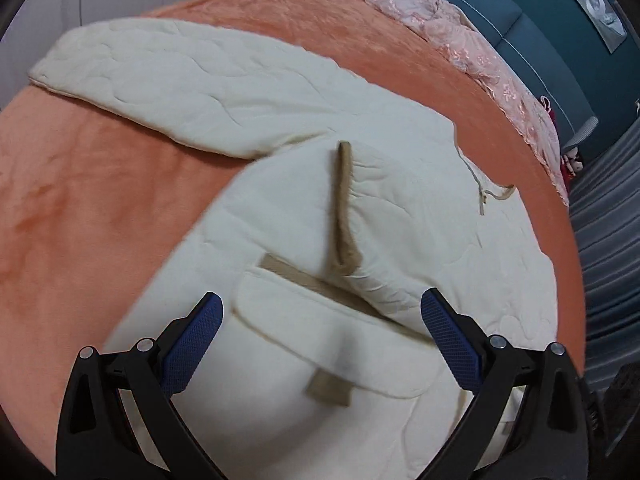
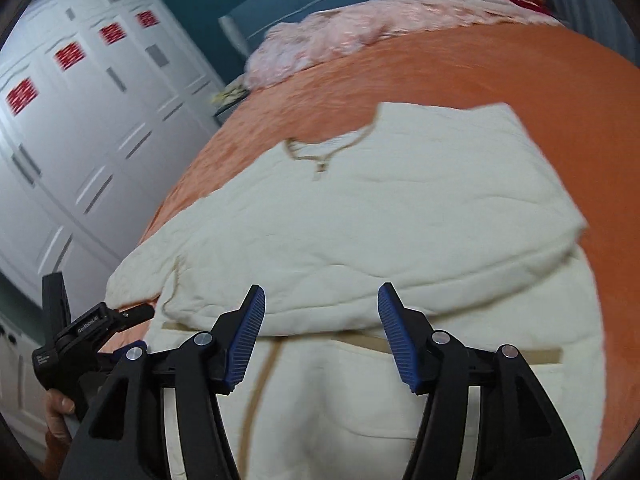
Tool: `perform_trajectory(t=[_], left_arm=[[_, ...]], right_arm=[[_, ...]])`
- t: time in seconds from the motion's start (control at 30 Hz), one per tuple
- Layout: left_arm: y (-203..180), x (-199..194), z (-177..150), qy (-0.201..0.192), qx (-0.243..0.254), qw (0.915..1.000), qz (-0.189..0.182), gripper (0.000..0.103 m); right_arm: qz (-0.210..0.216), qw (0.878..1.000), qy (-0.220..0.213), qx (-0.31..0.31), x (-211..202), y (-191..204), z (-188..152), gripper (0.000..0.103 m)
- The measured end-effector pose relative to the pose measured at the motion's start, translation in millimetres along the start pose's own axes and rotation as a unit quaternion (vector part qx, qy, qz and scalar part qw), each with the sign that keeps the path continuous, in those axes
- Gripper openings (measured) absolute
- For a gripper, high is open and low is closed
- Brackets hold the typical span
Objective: Fold large clothes
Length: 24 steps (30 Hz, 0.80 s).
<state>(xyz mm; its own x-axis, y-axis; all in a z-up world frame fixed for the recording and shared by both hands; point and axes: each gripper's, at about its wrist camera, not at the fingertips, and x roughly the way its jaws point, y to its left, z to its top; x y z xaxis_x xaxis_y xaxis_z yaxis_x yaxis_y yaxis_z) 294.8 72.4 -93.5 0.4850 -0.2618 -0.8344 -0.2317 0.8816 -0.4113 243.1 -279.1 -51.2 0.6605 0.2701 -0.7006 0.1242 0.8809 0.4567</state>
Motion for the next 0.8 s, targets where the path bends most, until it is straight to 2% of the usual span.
perform_trajectory(t=[0.07, 0.17, 0.23, 0.27, 0.3, 0.33, 0.37, 0.4, 0.43, 0.47, 0.57, 0.63, 0.7, 0.8], left_arm=[[-8, 16, 1, 0.013, -0.028, 0.9994, -0.018, 0.097], [-21, 26, 4, 0.009, -0.047, 0.9981, -0.038, 0.096], [-31, 31, 7, 0.009, -0.046, 0.9979, -0.045, 0.080], [-37, 35, 9, 0.013, -0.039, 0.9980, -0.048, 0.064], [-43, 38, 11, 0.014, -0.029, 0.9987, -0.040, 0.049], [-49, 41, 13, 0.012, -0.016, 0.9994, -0.029, 0.040], [-55, 43, 17, 0.011, 0.000, 0.9997, -0.022, 0.018], [-59, 44, 21, 0.009, 0.011, 0.9996, -0.024, 0.009], [-61, 41, 26, 0.000, 0.015, 0.9995, -0.028, 0.008], [-62, 34, 31, -0.013, 0.020, 0.9991, -0.034, 0.007], [-65, 7, 46, -0.071, 0.038, 0.9958, -0.043, 0.007], [-63, 3, 45, -0.083, 0.051, 0.9947, -0.034, 0.007], [-60, 21, 36, -0.065, 0.067, 0.9956, -0.005, 0.007], [-48, 55, 14, -0.026, 0.081, 0.9959, 0.029, 0.007]], right_arm=[[-0.023, 0.998, -0.008, 0.054, -6, -40, 2, 0.059], [-0.037, 0.992, -0.026, 0.115, -7, -84, 11, 0.059], [-0.040, 0.987, -0.034, 0.155, -1, -107, 16, 0.059], [-0.038, 0.983, -0.036, 0.175, 4, -116, 18, 0.058], [-0.034, 0.979, -0.039, 0.195, 8, -125, 21, 0.053], [-0.028, 0.976, -0.043, 0.210, 12, -133, 24, 0.049], [-0.027, 0.974, -0.045, 0.221, 16, -137, 27, 0.036], [-0.028, 0.973, -0.046, 0.223, 20, -137, 32, 0.019], [-0.025, 0.974, -0.052, 0.219, 20, -135, 40, 0.012], [-0.021, 0.976, -0.066, 0.206, 15, -128, 47, 0.010], [-0.021, 0.984, -0.131, 0.117, -17, -89, 67, 0.009], [-0.042, 0.986, -0.143, 0.068, -21, -73, 68, 0.009], [-0.085, 0.989, -0.110, 0.048, 1, -75, 61, 0.009], [-0.117, 0.988, -0.053, 0.083, 36, -102, 42, 0.008]])
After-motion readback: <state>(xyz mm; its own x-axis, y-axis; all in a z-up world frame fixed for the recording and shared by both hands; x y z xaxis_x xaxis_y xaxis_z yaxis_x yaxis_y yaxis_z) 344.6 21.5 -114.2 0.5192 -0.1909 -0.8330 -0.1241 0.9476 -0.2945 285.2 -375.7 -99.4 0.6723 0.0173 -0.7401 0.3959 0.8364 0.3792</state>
